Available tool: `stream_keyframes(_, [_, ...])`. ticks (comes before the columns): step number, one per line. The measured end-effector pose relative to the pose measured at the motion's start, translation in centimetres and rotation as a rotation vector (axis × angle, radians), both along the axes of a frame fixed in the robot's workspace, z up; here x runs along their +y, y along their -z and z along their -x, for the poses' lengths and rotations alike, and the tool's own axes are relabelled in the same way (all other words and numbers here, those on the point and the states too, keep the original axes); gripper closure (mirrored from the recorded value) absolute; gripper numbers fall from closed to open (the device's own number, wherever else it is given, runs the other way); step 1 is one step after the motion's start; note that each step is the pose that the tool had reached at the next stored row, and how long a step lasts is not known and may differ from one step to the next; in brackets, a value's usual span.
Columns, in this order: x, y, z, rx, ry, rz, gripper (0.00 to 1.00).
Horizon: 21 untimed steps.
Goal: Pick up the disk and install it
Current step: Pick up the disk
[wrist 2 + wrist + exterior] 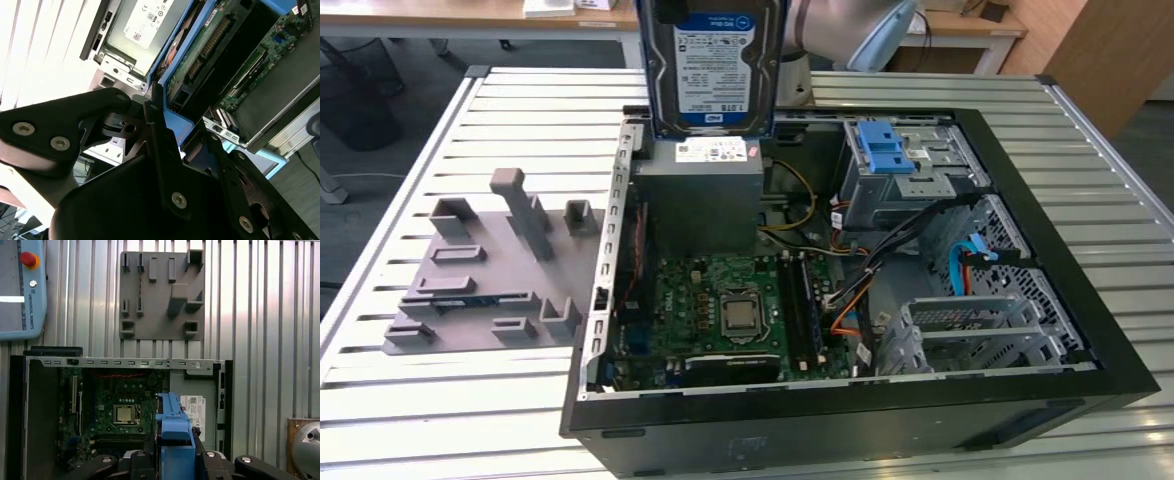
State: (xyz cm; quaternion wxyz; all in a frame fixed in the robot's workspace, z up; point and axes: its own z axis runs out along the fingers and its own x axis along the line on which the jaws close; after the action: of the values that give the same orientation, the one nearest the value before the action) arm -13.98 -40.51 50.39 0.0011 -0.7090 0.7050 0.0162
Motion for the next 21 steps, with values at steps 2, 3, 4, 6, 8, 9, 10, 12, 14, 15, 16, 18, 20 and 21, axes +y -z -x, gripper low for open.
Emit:
stream_keyframes(2, [0.00, 0.00, -0.36, 0.0000, 0.000, 0.0000, 0.64])
stream_keyframes(3, [0.00, 0.00, -0.42, 0.0000, 0.000, 0.0001, 0.64])
stream_keyframes(4, [0.00, 0.00, -0.42, 0.0000, 0.000, 0.0000, 0.64])
stream_keyframes(6, [0.00, 0.00, -0.44, 0.0000, 0.000, 0.0001, 0.64])
stream_keyframes(8, [0.00, 0.00, -0.44, 0.0000, 0.000, 0.0000, 0.64])
stream_keyframes(9, [-0.02, 0.00, -0.45, 0.0000, 0.000, 0.0000, 0.64])
stream_keyframes(10, [-0.06, 0.00, -0.46, 0.0000, 0.000, 0.0000, 0.64])
stream_keyframes(12, [-0.16, 0.00, -0.47, -0.0001, 0.000, 0.0000, 0.64])
stream_keyframes(14, [-0.32, 0.00, -0.49, -0.0001, 0.001, -0.0001, 0.64])
stream_keyframes(15, [-0.41, 0.00, -0.51, -0.0001, 0.001, 0.0000, 0.64])
stream_keyframes(16, [-0.47, 0.00, -0.55, 0.0000, 0.001, -0.0001, 0.64])
stream_keyframes(18, [-0.52, 0.01, -0.75, 0.0000, 0.001, 0.0000, 0.64])
stream_keyframes(20, [-0.55, 0.00, -1.25, 0.0000, 0.001, 0.0001, 0.64])
stream_keyframes(21, [-0.56, 0.01, -1.54, 0.0000, 0.001, 0.0000, 0.64])
